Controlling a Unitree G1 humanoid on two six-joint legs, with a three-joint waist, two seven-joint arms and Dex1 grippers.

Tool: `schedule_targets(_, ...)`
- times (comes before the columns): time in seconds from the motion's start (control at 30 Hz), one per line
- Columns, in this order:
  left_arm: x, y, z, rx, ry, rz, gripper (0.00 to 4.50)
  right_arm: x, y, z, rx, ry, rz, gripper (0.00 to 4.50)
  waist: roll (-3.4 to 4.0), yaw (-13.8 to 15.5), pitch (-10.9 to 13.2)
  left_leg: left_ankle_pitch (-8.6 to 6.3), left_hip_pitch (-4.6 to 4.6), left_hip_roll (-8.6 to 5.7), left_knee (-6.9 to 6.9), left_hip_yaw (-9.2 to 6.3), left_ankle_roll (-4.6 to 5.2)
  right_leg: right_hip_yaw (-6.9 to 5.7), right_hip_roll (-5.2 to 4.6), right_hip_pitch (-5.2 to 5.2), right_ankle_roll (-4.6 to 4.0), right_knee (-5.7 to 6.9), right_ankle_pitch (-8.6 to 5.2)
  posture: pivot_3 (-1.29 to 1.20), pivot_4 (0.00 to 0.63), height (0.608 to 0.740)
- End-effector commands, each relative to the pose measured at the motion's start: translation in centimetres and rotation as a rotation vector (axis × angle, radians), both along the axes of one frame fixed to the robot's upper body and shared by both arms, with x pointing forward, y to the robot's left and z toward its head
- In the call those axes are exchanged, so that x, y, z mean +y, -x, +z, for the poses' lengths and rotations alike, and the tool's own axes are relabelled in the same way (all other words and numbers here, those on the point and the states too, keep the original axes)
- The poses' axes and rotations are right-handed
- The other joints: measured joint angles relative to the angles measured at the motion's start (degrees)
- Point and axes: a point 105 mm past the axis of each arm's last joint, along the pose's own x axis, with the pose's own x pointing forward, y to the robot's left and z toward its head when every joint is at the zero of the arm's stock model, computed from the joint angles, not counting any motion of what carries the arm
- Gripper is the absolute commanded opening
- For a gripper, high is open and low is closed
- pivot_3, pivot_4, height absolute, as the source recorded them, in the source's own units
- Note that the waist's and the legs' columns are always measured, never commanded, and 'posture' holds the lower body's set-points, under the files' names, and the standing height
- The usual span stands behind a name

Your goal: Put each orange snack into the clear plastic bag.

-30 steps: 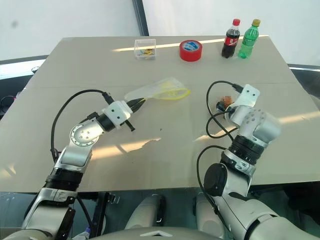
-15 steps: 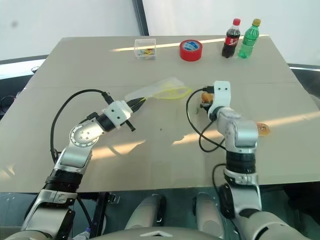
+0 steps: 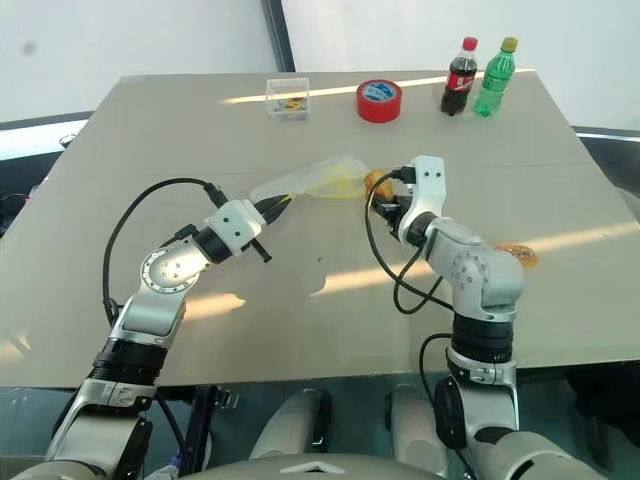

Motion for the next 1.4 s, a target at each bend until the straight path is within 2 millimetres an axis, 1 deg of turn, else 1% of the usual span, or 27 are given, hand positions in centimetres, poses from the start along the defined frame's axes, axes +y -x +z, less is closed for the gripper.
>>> schedule_targets(0.03,-0.1,0.4,1.6,-0.059,0.03,-0.018,0.0,1.1,0.7,0.9,-0.048,0.03,0.069,1.06,0.0,0.2,0.0,0.0,0.0,-0.01,0.0,0.0,0.0,0.0,0.0,0.0,0.0,0.0,0.0,0.0,0.15,0.74)
schedule_targets(0.13,-0.1,0.4,1.7,-0.062,0.033,-0.02,0.0,1.3,0.6,0.8,-0.062,0.065,0.082,1.06,0.0,0.3,0.0,0.0,0.01,-0.01,0.0,0.01,0.0,0.0,0.02,-0.01,0.0,0.01,0.0,0.0,0.15,0.74)
schedule_targets(0.33,-0.5,0.9,1.6,-0.061,0.011,-0.05,0.0,1.6,0.5,1.5,-0.106,0.109,0.103,1.06,0.0,0.5,0.0,0.0,0.0,-0.02,0.0,0.01,0.0,0.0,0.01,0.0,0.0,0.0,0.0,0.0,0.15,0.74)
schedule_targets(0.43,-0.6,1.1,1.5,-0.062,-0.005,-0.065,0.0,1.5,0.3,1.7,-0.138,0.159,0.11,1.06,0.0,0.5,0.0,0.0,0.0,-0.02,0.0,0.01,0.0,0.0,0.01,0.0,0.0,0.0,0.0,0.0,0.15,0.74)
schedule_targets(0.5,-0.8,1.3,1.4,-0.063,-0.015,-0.078,0.0,1.5,0.1,1.9,-0.182,0.227,0.112,1.06,0.0,0.5,0.0,0.0,0.0,-0.02,0.0,0.01,0.0,0.0,0.01,0.0,0.0,-0.01,0.0,0.0,0.15,0.74)
schedule_targets(0.7,-1.2,2.0,1.1,-0.06,-0.041,-0.121,0.0,2.7,-0.1,2.2,-0.337,0.439,0.191,1.06,0.0,0.4,0.0,0.0,0.0,-0.02,0.0,0.02,0.0,0.0,0.02,0.0,0.0,-0.02,0.0,0.0,0.15,0.74)
schedule_targets(0.87,-1.3,2.1,1.0,-0.058,-0.043,-0.131,0.0,4.1,0.1,2.2,-0.432,0.547,0.257,1.06,-0.01,0.5,0.0,0.0,0.0,-0.02,0.0,0.02,0.0,-0.01,0.01,0.0,0.0,-0.04,0.0,0.0,0.15,0.74)
schedule_targets(1.0,-1.6,2.6,0.5,-0.037,-0.063,-0.167,0.0,4.6,-0.2,2.4,-0.494,0.605,0.271,1.06,-0.01,0.5,0.0,0.0,0.0,-0.01,0.0,0.01,0.0,-0.01,0.01,0.0,0.0,-0.04,0.0,0.0,0.15,0.74)
schedule_targets(1.13,-1.8,3.3,-0.2,-0.013,-0.102,-0.22,0.0,4.8,-0.5,3.3,-0.716,0.865,0.278,1.06,-0.01,0.5,0.0,0.0,0.0,-0.02,0.0,0.0,0.0,-0.02,0.01,0.01,0.0,-0.07,0.0,0.0,0.15,0.74)
schedule_targets(1.17,-1.8,3.4,-0.3,-0.009,-0.103,-0.226,0.0,4.9,-0.6,3.5,-0.759,0.902,0.282,1.06,-0.01,0.5,0.0,0.0,-0.01,-0.02,0.0,0.0,0.0,-0.03,0.01,0.01,0.0,-0.08,0.0,0.0,0.15,0.74)
schedule_targets(1.3,-1.8,3.5,-0.4,0.014,-0.099,-0.251,0.0,5.5,-0.5,3.8,-0.883,0.967,0.3,1.06,-0.01,0.5,0.0,0.0,-0.01,-0.01,0.0,-0.01,-0.01,-0.05,0.02,0.01,0.0,-0.12,0.0,0.0,0.15,0.74)
schedule_targets(1.4,-1.6,3.3,-0.2,0.029,-0.082,-0.248,0.0,5.4,-0.4,3.6,-0.957,1.036,0.308,1.06,-0.01,0.5,0.0,0.0,-0.01,-0.01,0.0,0.02,-0.01,-0.03,0.01,0.01,0.0,-0.12,0.0,0.0,0.15,0.74)
